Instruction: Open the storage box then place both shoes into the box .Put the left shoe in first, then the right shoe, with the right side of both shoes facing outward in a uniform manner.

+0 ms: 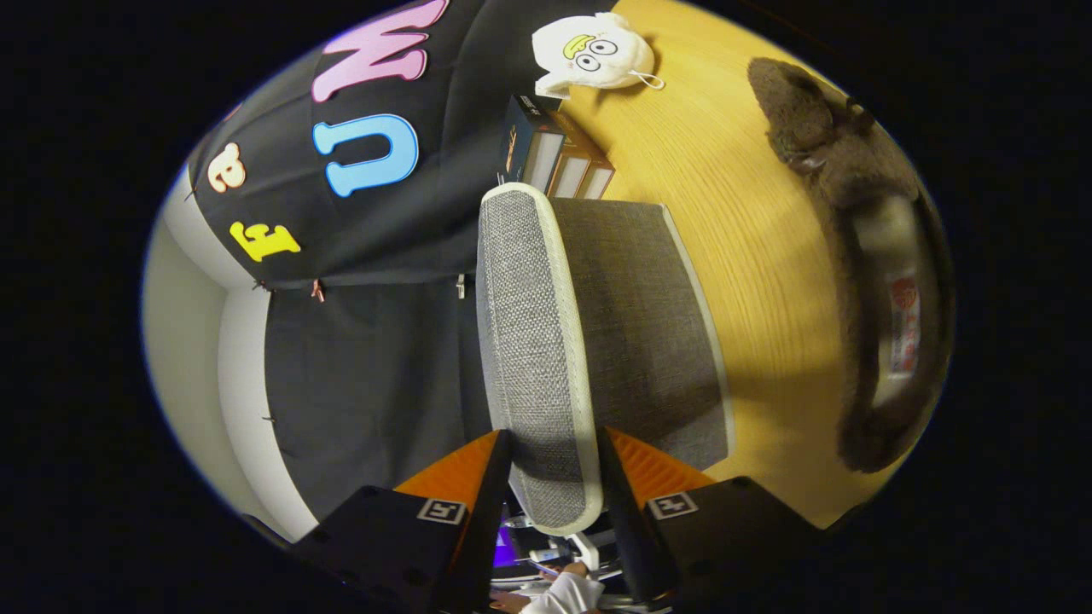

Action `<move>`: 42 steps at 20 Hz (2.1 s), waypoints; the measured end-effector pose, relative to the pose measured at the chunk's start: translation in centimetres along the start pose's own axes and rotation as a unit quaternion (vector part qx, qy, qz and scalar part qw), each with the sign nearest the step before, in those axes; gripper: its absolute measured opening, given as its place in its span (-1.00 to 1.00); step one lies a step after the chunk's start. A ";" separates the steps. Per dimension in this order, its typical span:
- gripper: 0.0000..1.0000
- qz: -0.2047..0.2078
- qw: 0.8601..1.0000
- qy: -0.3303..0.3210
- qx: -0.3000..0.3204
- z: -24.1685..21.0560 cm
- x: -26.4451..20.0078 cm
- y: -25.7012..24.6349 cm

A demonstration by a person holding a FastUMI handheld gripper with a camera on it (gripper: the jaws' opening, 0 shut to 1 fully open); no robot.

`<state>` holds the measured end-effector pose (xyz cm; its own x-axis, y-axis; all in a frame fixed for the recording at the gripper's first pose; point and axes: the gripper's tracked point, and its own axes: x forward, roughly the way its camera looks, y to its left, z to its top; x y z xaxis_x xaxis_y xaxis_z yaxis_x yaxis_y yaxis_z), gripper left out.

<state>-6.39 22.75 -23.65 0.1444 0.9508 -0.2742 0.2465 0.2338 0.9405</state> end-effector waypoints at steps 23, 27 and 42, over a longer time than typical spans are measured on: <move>-0.90 0.026 0.999 0.022 0.002 -0.5 -0.3 8.4; -0.90 0.030 0.999 0.006 -0.030 -0.1 0.9 11.8; -0.88 0.036 0.991 0.012 -0.127 -5.2 10.8 23.0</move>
<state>-4.13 39.41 -3.93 0.1301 0.9705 -0.2031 -0.0129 0.2065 0.9784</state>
